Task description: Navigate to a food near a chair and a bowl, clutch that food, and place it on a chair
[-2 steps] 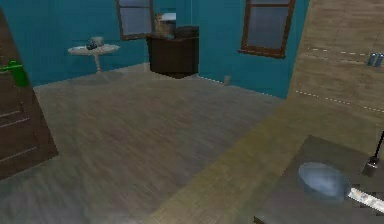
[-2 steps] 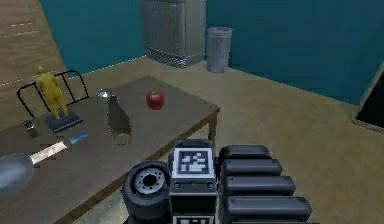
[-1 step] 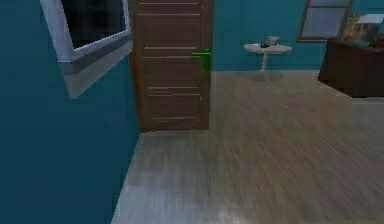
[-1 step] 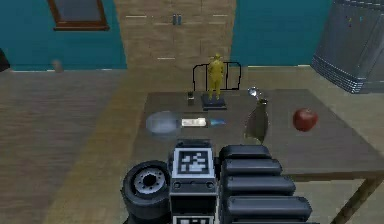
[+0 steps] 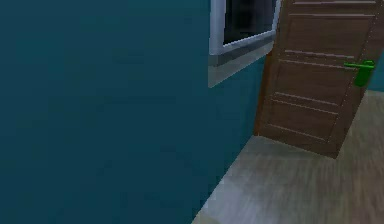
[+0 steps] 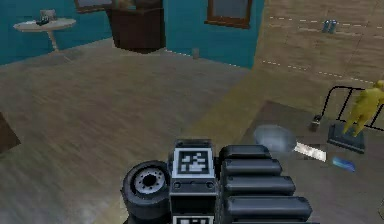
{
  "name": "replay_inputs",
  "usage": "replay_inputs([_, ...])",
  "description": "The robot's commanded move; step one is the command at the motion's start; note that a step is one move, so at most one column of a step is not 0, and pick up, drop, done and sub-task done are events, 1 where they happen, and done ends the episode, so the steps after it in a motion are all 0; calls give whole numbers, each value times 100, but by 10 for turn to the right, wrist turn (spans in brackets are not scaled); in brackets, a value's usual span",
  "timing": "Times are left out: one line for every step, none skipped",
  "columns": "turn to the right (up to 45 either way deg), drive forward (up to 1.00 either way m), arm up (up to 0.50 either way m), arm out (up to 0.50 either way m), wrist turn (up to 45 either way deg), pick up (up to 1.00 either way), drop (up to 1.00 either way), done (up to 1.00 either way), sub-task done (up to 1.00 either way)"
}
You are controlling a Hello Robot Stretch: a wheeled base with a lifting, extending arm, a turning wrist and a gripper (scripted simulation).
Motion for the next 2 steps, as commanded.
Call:
replay_inputs([0,15,0,0,0,0,0,0,0])
replay_inputs([450,0,0,0,0,0,0,0,0])
